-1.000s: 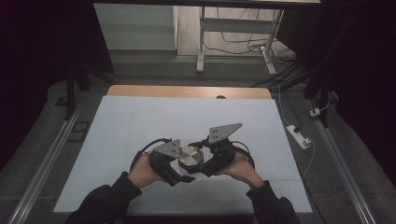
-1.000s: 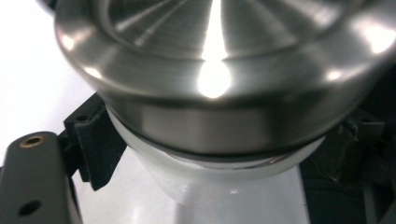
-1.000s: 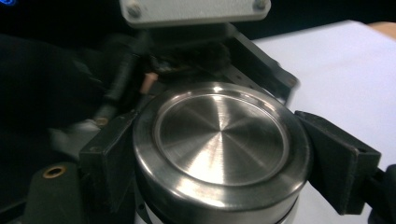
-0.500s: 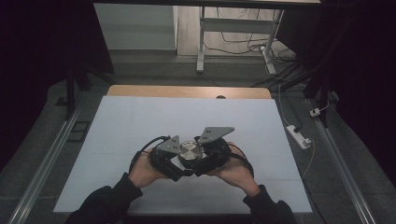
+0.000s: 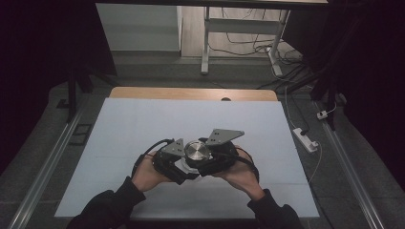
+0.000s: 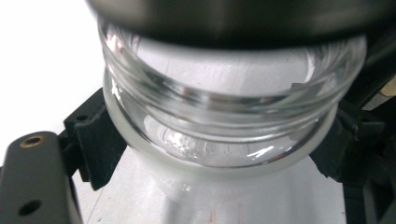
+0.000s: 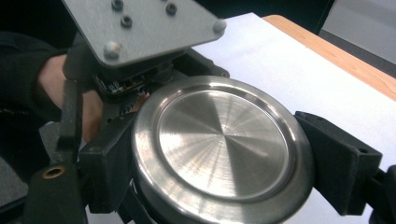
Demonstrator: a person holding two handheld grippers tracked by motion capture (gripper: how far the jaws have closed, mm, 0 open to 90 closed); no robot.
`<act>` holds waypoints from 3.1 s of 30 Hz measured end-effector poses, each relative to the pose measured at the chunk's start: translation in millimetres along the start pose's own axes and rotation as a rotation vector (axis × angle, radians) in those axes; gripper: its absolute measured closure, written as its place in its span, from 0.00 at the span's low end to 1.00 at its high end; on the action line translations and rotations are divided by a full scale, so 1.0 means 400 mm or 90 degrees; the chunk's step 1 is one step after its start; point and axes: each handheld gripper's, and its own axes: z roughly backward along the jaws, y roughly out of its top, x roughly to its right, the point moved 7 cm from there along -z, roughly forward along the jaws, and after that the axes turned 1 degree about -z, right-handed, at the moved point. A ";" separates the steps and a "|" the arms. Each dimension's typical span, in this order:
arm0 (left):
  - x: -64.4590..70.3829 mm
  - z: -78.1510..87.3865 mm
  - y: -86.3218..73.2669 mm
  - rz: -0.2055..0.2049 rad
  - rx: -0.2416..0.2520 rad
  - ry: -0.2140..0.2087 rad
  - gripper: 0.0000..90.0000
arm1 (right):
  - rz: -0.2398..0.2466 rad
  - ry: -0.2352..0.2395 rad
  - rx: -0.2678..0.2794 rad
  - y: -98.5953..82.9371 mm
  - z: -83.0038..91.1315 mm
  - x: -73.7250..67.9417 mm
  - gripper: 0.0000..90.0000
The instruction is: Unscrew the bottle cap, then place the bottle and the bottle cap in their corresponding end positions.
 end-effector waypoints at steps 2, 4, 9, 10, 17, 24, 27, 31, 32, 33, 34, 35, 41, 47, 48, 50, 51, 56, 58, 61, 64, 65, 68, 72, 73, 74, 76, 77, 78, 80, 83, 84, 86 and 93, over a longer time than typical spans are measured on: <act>-0.004 0.001 -0.002 0.005 0.002 0.002 0.17 | -0.001 -0.006 0.004 0.003 0.006 0.004 0.20; -0.008 0.003 -0.003 0.009 0.003 0.006 0.17 | -0.002 -0.005 0.008 0.007 0.013 0.004 0.20; -0.023 0.012 -0.008 0.018 0.008 0.018 0.17 | -0.001 -0.012 0.017 0.015 0.032 0.007 0.19; -0.023 0.012 -0.008 0.018 0.008 0.018 0.17 | -0.001 -0.013 0.019 0.015 0.035 0.009 0.20; -0.050 0.030 -0.014 0.036 0.018 0.043 0.17 | -0.009 -0.008 0.016 -0.003 0.045 0.009 0.19; -0.070 0.040 -0.016 0.045 0.024 0.056 0.17 | -0.010 0.003 0.013 -0.026 0.056 -0.001 0.19; -0.077 0.041 -0.016 0.047 0.026 0.062 0.17 | -0.012 0.007 0.011 -0.040 0.060 -0.009 0.19; -0.082 0.040 -0.013 0.047 0.027 0.066 0.17 | -0.010 0.017 0.007 -0.061 0.058 -0.021 0.19; -0.083 0.040 -0.012 0.046 0.026 0.068 0.17 | -0.010 0.019 0.005 -0.067 0.056 -0.024 0.19; -0.084 0.040 -0.010 0.046 0.027 0.069 0.17 | -0.011 0.021 0.004 -0.072 0.054 -0.027 0.19; -0.085 0.039 -0.007 0.044 0.028 0.068 0.17 | -0.012 0.025 0.003 -0.077 0.051 -0.031 0.19; -0.086 0.039 -0.005 0.044 0.029 0.070 0.17 | -0.012 0.028 0.000 -0.083 0.047 -0.035 0.19; -0.090 0.035 0.008 0.040 0.032 0.070 0.17 | -0.005 0.039 -0.014 -0.116 0.032 -0.060 0.19; -0.098 0.030 0.019 0.037 0.035 0.075 0.17 | -0.008 0.048 -0.017 -0.137 0.023 -0.075 0.19; -0.100 0.030 0.022 0.036 0.036 0.075 0.17 | -0.008 0.050 -0.018 -0.141 0.020 -0.077 0.19; -0.103 0.030 0.026 0.036 0.038 0.077 0.17 | -0.008 0.048 -0.021 -0.147 0.016 -0.079 0.19; -0.105 0.030 0.028 0.036 0.038 0.078 0.17 | -0.008 0.050 -0.021 -0.150 0.014 -0.080 0.19; -0.115 0.026 0.036 0.035 0.042 0.081 0.17 | -0.003 0.050 -0.027 -0.161 0.003 -0.088 0.19; -0.121 0.024 0.040 0.035 0.042 0.084 0.17 | -0.001 0.052 -0.026 -0.163 -0.001 -0.091 0.19; -0.129 0.020 0.046 0.036 0.044 0.086 0.17 | 0.003 0.048 -0.029 -0.168 -0.007 -0.097 0.19; -0.139 0.016 0.051 0.035 0.045 0.089 0.17 | 0.009 0.050 -0.031 -0.173 -0.012 -0.100 0.19; -0.142 0.014 0.052 0.035 0.045 0.090 0.17 | 0.011 0.047 -0.031 -0.174 -0.014 -0.101 0.19; -0.152 0.009 0.057 0.038 0.048 0.093 0.17 | 0.011 0.046 -0.033 -0.179 -0.020 -0.103 0.19; -0.167 0.001 0.060 0.036 0.045 0.098 0.17 | 0.017 0.043 -0.038 -0.189 -0.032 -0.104 0.19; -0.171 -0.001 0.060 0.037 0.046 0.100 0.17 | 0.019 0.041 -0.042 -0.193 -0.035 -0.104 0.19; -0.174 -0.003 0.061 0.038 0.046 0.101 0.17 | 0.022 0.039 -0.046 -0.196 -0.038 -0.104 0.19; -0.182 -0.007 0.061 0.038 0.046 0.103 0.17 | 0.019 0.038 -0.049 -0.201 -0.044 -0.104 0.19; -0.187 -0.008 0.060 0.038 0.045 0.104 0.17 | 0.018 0.040 -0.050 -0.203 -0.047 -0.104 0.19; -0.192 -0.010 0.060 0.039 0.045 0.106 0.17 | 0.021 0.038 -0.051 -0.205 -0.050 -0.103 0.19; -0.202 -0.014 0.060 0.043 0.047 0.109 0.17 | 0.020 0.037 -0.053 -0.209 -0.055 -0.101 0.19; -0.218 -0.022 0.058 0.048 0.047 0.118 0.17 | 0.014 0.031 -0.054 -0.214 -0.061 -0.095 0.19; -0.224 -0.025 0.058 0.050 0.046 0.120 0.17 | 0.010 0.030 -0.054 -0.216 -0.062 -0.093 0.19; -0.235 -0.033 0.057 0.055 0.048 0.126 0.17 | 0.005 0.029 -0.054 -0.218 -0.066 -0.091 0.19; -0.269 -0.057 0.051 0.063 0.041 0.136 0.17 | 0.006 0.021 -0.056 -0.226 -0.082 -0.081 0.19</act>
